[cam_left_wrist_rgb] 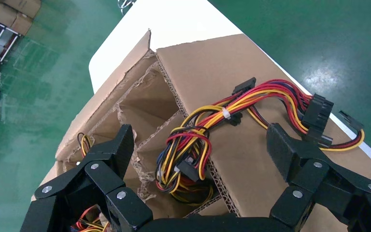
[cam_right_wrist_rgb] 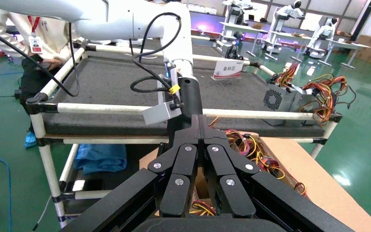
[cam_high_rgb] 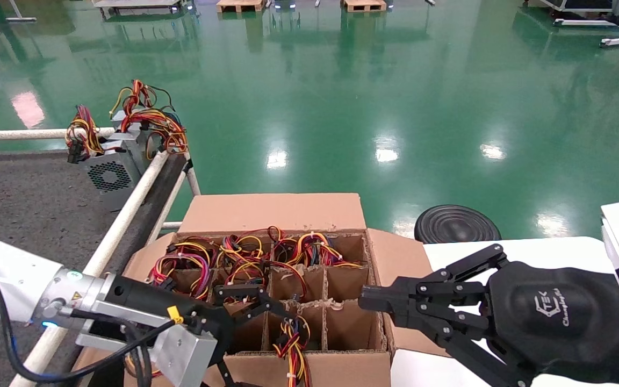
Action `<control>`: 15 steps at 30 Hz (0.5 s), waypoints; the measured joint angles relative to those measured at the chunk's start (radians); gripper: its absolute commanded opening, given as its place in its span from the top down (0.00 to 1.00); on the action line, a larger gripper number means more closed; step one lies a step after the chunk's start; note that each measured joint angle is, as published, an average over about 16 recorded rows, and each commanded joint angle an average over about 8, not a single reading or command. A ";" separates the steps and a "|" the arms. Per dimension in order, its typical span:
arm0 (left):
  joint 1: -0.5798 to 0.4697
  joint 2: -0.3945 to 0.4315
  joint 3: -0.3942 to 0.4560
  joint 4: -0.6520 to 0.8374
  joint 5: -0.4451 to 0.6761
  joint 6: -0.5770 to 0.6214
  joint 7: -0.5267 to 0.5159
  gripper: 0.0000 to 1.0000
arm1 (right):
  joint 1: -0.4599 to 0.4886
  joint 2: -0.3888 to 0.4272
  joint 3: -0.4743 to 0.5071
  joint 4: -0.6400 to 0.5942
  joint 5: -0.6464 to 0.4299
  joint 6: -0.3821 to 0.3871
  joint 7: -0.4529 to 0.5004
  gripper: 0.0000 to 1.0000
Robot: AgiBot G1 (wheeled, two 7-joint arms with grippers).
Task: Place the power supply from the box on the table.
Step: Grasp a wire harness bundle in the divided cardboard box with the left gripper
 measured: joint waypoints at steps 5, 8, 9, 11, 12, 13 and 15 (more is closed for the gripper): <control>-0.004 0.010 0.009 0.020 -0.005 -0.001 0.002 0.00 | 0.000 0.000 0.000 0.000 0.000 0.000 0.000 1.00; -0.003 0.016 0.015 0.033 -0.009 -0.002 0.002 0.00 | 0.000 0.000 0.000 0.000 0.000 0.000 0.000 1.00; -0.002 0.018 0.016 0.037 -0.010 -0.003 0.002 0.00 | 0.000 0.000 0.000 0.000 0.000 0.000 0.000 1.00; 0.001 0.022 0.020 0.046 -0.013 -0.003 0.003 0.00 | 0.000 0.000 0.000 0.000 0.000 0.000 0.000 1.00; 0.003 0.024 0.022 0.050 -0.015 -0.004 0.002 0.00 | 0.000 0.000 0.000 0.000 0.000 0.000 0.000 1.00; 0.005 0.026 0.024 0.055 -0.016 -0.004 0.002 0.00 | 0.000 0.000 0.000 0.000 0.000 0.000 0.000 1.00; 0.010 0.031 0.028 0.063 -0.020 -0.006 0.002 0.00 | 0.000 0.000 0.000 0.000 0.000 0.000 0.000 1.00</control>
